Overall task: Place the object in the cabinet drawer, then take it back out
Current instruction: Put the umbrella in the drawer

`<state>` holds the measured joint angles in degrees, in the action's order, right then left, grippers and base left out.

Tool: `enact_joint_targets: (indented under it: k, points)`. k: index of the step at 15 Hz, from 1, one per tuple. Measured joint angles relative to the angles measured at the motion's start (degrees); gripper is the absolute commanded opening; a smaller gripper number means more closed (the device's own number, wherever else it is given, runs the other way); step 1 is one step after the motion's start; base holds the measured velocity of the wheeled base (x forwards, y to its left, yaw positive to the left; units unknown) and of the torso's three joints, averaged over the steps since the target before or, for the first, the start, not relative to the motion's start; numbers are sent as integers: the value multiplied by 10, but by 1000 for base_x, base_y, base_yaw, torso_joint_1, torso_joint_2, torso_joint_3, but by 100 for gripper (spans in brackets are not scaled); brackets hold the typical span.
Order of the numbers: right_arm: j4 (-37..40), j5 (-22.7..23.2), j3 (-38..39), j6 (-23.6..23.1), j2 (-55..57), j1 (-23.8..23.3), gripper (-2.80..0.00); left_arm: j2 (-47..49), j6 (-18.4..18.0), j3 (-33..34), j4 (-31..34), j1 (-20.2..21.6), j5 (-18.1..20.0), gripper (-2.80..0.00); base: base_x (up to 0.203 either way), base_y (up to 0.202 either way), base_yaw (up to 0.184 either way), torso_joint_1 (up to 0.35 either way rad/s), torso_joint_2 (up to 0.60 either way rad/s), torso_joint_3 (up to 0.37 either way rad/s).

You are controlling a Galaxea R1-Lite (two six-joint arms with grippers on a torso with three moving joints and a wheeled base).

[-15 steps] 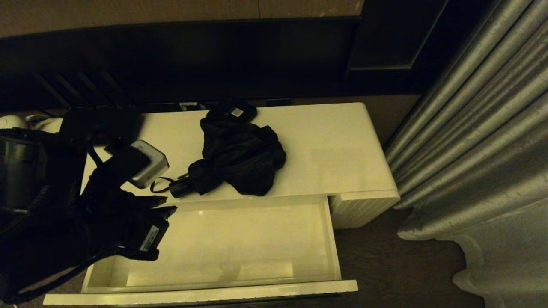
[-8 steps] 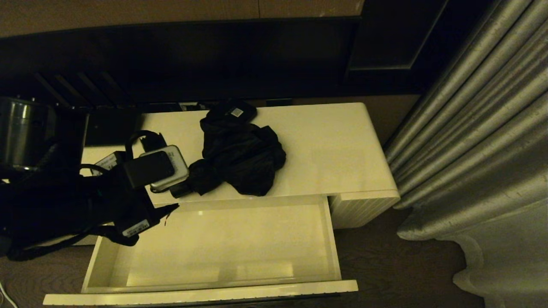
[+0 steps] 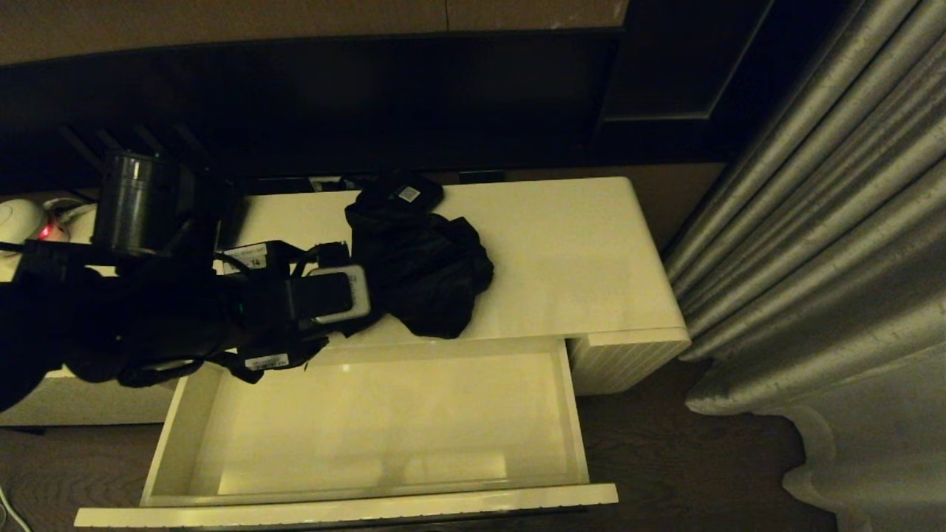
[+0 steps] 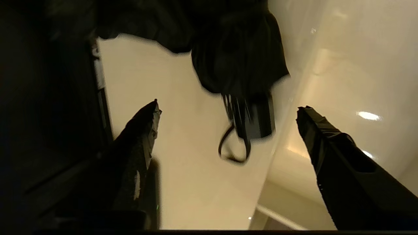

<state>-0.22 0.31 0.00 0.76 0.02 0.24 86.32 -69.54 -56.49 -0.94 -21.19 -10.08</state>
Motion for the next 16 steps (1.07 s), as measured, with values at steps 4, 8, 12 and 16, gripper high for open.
enact_joint_targets:
  k: [4, 8, 12, 16]
  points:
    - [0, 0, 0, 0, 0, 0, -280, 72, 19, -51, 1, 10, 1, 0, 0, 0, 0, 0, 0, 0]
    - [0, 0, 0, 0, 0, 0, -280, 122, 36, -104, 7, 23, 0, 0, 0, 0, 0, 0, 0, 0]
    - [0, 0, 0, 0, 0, 0, -280, 159, 54, -148, 6, 34, 0, 0, 0, 0, 0, 0, 0, 0]
    - [0, 0, 0, 0, 0, 0, -280, 188, 70, -185, 12, 37, -1, 0, 0, 0, 0, 0, 0, 0]
